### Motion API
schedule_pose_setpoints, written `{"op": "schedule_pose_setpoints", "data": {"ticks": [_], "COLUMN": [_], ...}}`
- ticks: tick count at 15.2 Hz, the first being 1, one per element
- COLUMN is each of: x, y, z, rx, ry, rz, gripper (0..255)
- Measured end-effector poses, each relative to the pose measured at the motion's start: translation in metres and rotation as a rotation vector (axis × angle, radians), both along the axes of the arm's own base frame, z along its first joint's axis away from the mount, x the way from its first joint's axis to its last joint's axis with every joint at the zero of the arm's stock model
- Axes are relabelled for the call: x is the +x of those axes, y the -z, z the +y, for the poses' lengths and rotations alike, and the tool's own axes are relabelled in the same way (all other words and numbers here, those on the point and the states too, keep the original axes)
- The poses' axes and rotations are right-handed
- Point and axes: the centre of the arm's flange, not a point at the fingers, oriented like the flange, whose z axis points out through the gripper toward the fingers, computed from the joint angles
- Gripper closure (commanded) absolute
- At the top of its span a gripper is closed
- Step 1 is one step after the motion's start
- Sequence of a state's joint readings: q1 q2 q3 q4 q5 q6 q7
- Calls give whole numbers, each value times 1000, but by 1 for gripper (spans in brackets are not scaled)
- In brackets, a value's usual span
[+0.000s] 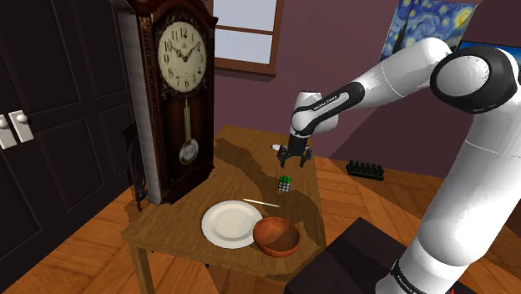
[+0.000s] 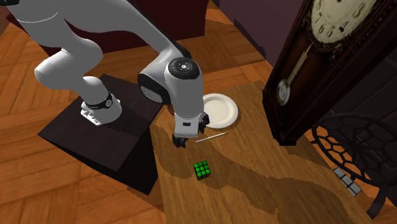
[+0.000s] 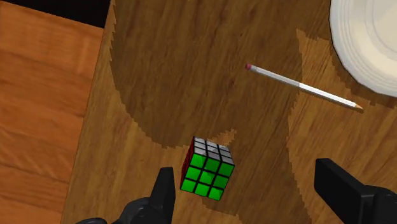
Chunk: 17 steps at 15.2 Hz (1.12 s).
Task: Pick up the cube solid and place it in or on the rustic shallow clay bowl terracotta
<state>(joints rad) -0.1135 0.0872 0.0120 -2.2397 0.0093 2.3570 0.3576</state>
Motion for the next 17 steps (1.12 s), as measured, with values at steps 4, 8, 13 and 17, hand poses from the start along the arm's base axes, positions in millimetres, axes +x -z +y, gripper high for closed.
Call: {"op": "schedule_pose_setpoints", "data": {"ticks": [4,8,13,17], "x": [25,48,69,69], "y": [44,86,127,148], "z": [-14,-38,-55,-56], "rx": [0,-1,-2,-2], "ry": [51,101,142,144], "rz": [12,22,32,32], "gripper": [0,0,0,0]}}
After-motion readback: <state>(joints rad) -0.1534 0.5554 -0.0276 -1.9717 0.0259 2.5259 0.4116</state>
